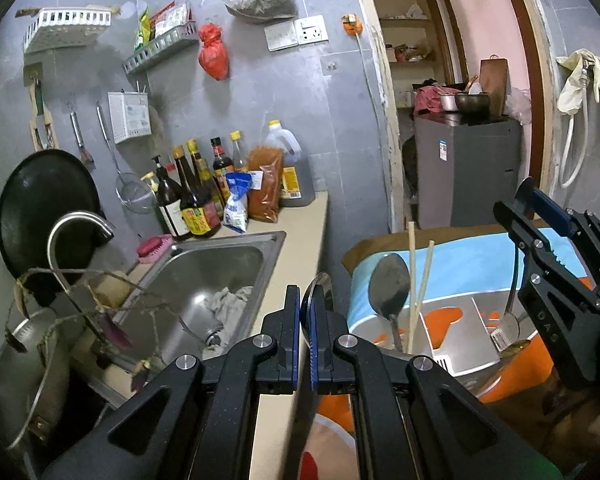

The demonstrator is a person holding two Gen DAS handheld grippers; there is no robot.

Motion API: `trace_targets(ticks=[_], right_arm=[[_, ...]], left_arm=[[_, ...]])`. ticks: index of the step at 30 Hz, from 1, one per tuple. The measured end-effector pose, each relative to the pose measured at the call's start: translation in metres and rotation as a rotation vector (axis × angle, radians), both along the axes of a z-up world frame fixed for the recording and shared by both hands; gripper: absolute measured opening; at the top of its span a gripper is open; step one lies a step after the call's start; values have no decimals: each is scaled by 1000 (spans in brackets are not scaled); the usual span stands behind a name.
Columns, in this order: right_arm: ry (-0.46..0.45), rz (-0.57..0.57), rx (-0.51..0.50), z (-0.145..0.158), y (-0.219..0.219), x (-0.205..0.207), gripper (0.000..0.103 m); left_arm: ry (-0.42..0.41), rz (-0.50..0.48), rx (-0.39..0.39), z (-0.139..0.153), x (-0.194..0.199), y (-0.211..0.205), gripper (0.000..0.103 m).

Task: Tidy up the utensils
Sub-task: 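Open the left gripper over the caddy while the right gripper releases its spoon there, then move both open grippers down toward the two remaining wooden chopsticks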

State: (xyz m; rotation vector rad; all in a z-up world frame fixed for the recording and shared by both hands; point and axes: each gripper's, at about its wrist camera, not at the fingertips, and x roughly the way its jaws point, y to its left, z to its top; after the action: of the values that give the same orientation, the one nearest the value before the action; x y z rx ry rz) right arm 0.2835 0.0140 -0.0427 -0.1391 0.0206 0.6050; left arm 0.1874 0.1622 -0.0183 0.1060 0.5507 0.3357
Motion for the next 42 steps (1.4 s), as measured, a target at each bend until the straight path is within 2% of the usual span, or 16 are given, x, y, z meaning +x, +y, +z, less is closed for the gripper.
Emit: trace_targets(ticks=[4,7,11,12,14,15,16,18,20,21,23,25,26,28,36,42], right_arm=[[42,1,0,-1,-3,3,34],[103,16,36,2,-10,7,38],[180,59,70,8,-18,10,50],[190,66,78,10,-20,10,52],[215,79,103,20,-27,10,54],[224,80,117,24,-31,10,56],[237,81,139,30,-38,10,58],[247,65,172,43,-53,11,73],[252,52,202,57,-71,12,77],[253,50,211,62,-79,12,82],[265,52,220,74,-95,14,87],[266,44,221,85,-115,12,95],[262,40,217,90,-125,10,103],[251,34,207,97,-143,5,103],[197,-41,150,110,-207,-15,103],[205,-99,106,90,-243,-13,103]], left_arm=[[-1,-20,-66,0,1,2,5],[-14,-68,-222,2,1,11,9],[-54,-135,-440,6,0,26,13],[-80,-152,-489,9,-1,29,16],[-132,-172,-527,19,-5,31,34],[-162,-183,-531,24,-7,30,45],[-196,-197,-529,31,-9,27,51],[-247,-228,-518,43,-10,20,56],[-287,-264,-509,54,-11,10,65],[-305,-284,-505,60,-10,4,72],[-336,-321,-493,69,-12,-8,76],[-353,-353,-473,75,-11,-21,87],[-367,-364,-457,79,-12,-29,89],[-396,-381,-425,83,-15,-46,97],[-390,-396,-355,76,-8,-111,99],[-303,-499,-381,49,9,-158,100]])
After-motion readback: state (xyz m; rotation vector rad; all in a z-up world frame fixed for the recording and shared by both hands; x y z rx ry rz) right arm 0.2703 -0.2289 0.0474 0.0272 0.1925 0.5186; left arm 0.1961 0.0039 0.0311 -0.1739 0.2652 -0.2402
